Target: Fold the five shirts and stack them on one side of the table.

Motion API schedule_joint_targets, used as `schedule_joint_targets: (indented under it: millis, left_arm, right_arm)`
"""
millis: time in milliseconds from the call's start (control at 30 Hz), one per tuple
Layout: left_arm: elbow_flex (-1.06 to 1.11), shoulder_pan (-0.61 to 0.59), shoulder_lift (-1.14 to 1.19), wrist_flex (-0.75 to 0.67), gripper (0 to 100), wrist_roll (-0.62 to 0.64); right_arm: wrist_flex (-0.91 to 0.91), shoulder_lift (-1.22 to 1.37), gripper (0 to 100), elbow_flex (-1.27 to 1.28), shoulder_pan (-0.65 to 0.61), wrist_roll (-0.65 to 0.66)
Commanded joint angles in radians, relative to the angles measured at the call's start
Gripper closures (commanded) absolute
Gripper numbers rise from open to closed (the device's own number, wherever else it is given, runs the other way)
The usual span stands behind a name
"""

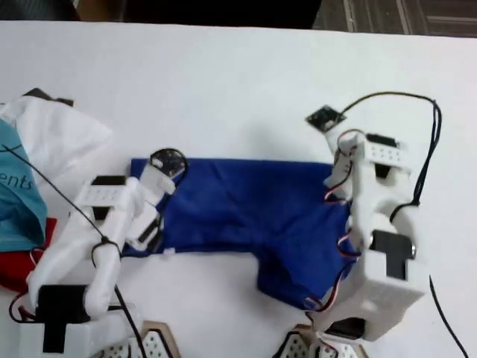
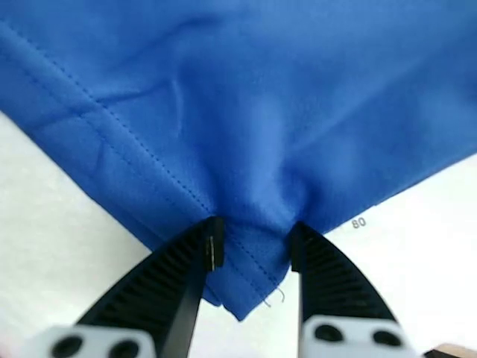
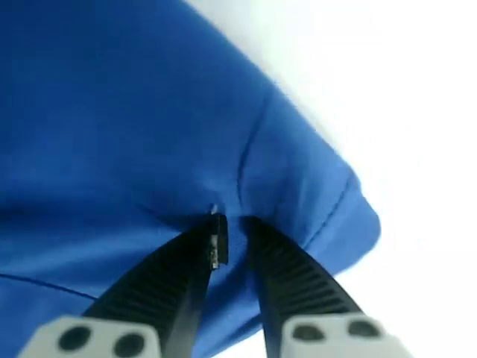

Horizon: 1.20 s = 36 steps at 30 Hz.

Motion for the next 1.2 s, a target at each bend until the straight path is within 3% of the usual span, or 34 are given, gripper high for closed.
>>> schedule_joint_targets:
  millis: [0, 300, 533, 700, 867, 1167]
  left_arm:
    - [-0.001, -0.008, -0.002, -0.066, 84, -0.002]
    - [-0.001, -0.008, -0.002, -0.066, 84, -0.002]
    - [-0.001, -0.008, -0.002, -0.066, 84, -0.002]
    - [-0.001, -0.008, -0.002, -0.066, 84, -0.002]
    - [-0.001, -0.006, -0.002, -0.066, 84, -0.002]
    - [-0.002, -0.005, -0.002, -0.066, 84, -0.003]
  right_arm:
    - [0.082, 0.013, 93.5, -0.112, 0.030, -0.003]
    - [0.268, -0.240, 93.6, -0.032, -0.062, 0.041]
    - [0.312, -0.647, 93.0, 0.394, -0.274, 0.041]
    - [0.308, -0.848, 83.7, 0.647, -0.407, 0.040]
    - [0.312, -0.931, 81.9, 0.790, -0.522, 0.041]
    - [0.312, -0.938, 74.6, 0.804, -0.654, 0.041]
